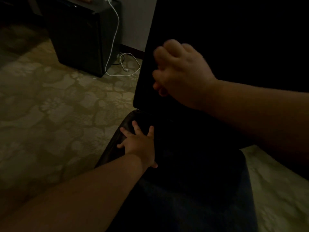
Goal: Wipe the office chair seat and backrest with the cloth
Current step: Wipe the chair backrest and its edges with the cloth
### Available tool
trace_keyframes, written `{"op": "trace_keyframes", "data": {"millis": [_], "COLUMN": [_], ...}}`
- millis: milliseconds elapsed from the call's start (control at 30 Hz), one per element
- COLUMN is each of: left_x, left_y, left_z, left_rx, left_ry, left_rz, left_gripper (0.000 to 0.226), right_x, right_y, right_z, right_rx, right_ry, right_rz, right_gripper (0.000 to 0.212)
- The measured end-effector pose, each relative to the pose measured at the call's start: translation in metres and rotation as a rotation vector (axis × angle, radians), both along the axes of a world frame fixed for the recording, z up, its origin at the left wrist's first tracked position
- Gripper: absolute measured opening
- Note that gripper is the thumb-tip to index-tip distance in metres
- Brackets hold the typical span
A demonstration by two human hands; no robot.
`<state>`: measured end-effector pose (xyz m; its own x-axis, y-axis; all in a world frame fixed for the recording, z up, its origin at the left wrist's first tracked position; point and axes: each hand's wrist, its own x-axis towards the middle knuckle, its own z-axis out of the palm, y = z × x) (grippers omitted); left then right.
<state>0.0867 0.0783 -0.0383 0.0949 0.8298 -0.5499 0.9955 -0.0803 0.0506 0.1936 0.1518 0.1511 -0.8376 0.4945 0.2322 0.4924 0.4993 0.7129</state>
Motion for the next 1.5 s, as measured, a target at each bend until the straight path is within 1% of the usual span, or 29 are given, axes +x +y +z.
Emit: {"op": "trace_keyframes", "data": {"millis": [67,100,167,233,300,333,400,467,500,533,567,667,733,800,867,933,967,1000,1033,1133,1200,1267,1333,1400,1467,1500], "left_x": [-0.002,-0.002,0.000,0.000,0.001,0.001,-0.001,-0.003,-0.003,-0.003,-0.003,-0.001,0.001,-0.001,-0.004,-0.006,-0.006,-0.006,-0.006,-0.006,-0.007,-0.008,-0.010,-0.010,-0.008,-0.007], "left_y": [0.000,0.000,0.001,0.001,0.002,0.003,0.002,0.000,-0.001,-0.001,0.000,0.000,-0.001,0.000,0.000,-0.001,-0.002,-0.003,-0.003,-0.001,0.001,0.000,-0.001,-0.005,-0.014,-0.019], "left_z": [0.000,-0.001,-0.001,-0.001,0.000,0.000,0.002,0.003,0.003,0.003,0.004,0.006,0.005,0.001,0.001,0.001,0.001,0.001,0.000,0.000,0.000,-0.001,-0.003,-0.006,-0.006,-0.006], "left_rx": [0.002,0.001,0.006,0.007,0.004,-0.002,-0.006,-0.002,-0.001,0.001,0.002,-0.009,-0.021,-0.004,-0.006,-0.009,-0.003,0.003,0.007,-0.004,-0.008,-0.004,-0.003,0.007,0.024,0.032], "left_ry": [0.006,0.006,0.013,0.024,0.018,0.013,0.022,0.026,0.025,0.024,0.023,0.031,0.022,0.023,0.013,0.013,0.022,0.035,0.044,0.042,0.058,0.070,0.066,0.060,0.059,0.061], "left_rz": [0.001,-0.001,-0.004,-0.003,-0.005,-0.008,-0.019,-0.036,-0.040,-0.038,-0.033,-0.012,0.000,0.003,0.005,0.000,-0.003,-0.008,-0.016,-0.021,-0.022,-0.024,-0.016,0.003,0.005,0.000], "left_gripper": [0.152,0.152,0.152,0.152,0.152,0.151,0.150,0.148,0.148,0.147,0.148,0.149,0.150,0.150,0.148,0.145,0.144,0.144,0.143,0.143,0.143,0.142,0.140,0.134,0.123,0.115], "right_x": [-0.017,-0.015,0.009,0.050,0.101,0.126,0.171,0.198,0.204,0.204,0.199,0.154,0.105,0.053,0.023,0.029,0.043,0.064,0.089,0.174,0.227,0.261,0.272,0.270,0.275,0.279], "right_y": [0.005,0.005,0.007,0.006,-0.002,-0.012,-0.036,-0.060,-0.068,-0.068,-0.066,-0.045,-0.026,-0.011,0.000,0.003,0.003,0.002,-0.001,-0.029,-0.062,-0.095,-0.116,-0.127,-0.137,-0.145], "right_z": [-0.005,-0.008,-0.005,0.002,0.006,0.006,0.000,-0.007,-0.008,-0.010,-0.009,-0.009,-0.013,-0.023,-0.033,-0.037,-0.036,-0.035,-0.035,-0.041,-0.046,-0.048,-0.050,-0.052,-0.054,-0.057], "right_rx": [0.061,0.044,-0.029,-0.148,-0.258,-0.252,-0.224,-0.250,-0.267,-0.285,-0.288,-0.238,-0.190,-0.145,-0.125,-0.055,-0.044,-0.070,-0.110,-0.223,-0.307,-0.377,-0.400,-0.373,-0.359,-0.372], "right_ry": [-0.063,-0.063,-0.003,0.040,0.029,0.006,-0.069,-0.151,-0.187,-0.203,-0.211,-0.195,-0.167,-0.148,-0.158,-0.172,-0.155,-0.133,-0.110,-0.130,-0.190,-0.227,-0.217,-0.187,-0.138,-0.080], "right_rz": [-0.042,-0.029,0.058,0.049,-0.040,-0.067,-0.132,-0.235,-0.284,-0.306,-0.301,-0.135,-0.054,-0.034,-0.038,-0.001,0.020,0.030,0.016,-0.142,-0.314,-0.459,-0.571,-0.649,-0.698,-0.732], "right_gripper": [0.032,0.031,0.024,0.018,0.011,0.014,0.026,0.021,0.024,0.032,0.034,0.020,0.019,0.017,0.016,0.020,0.016,0.013,0.016,0.026,0.031,0.031,0.027,0.026,0.027,0.027]}}
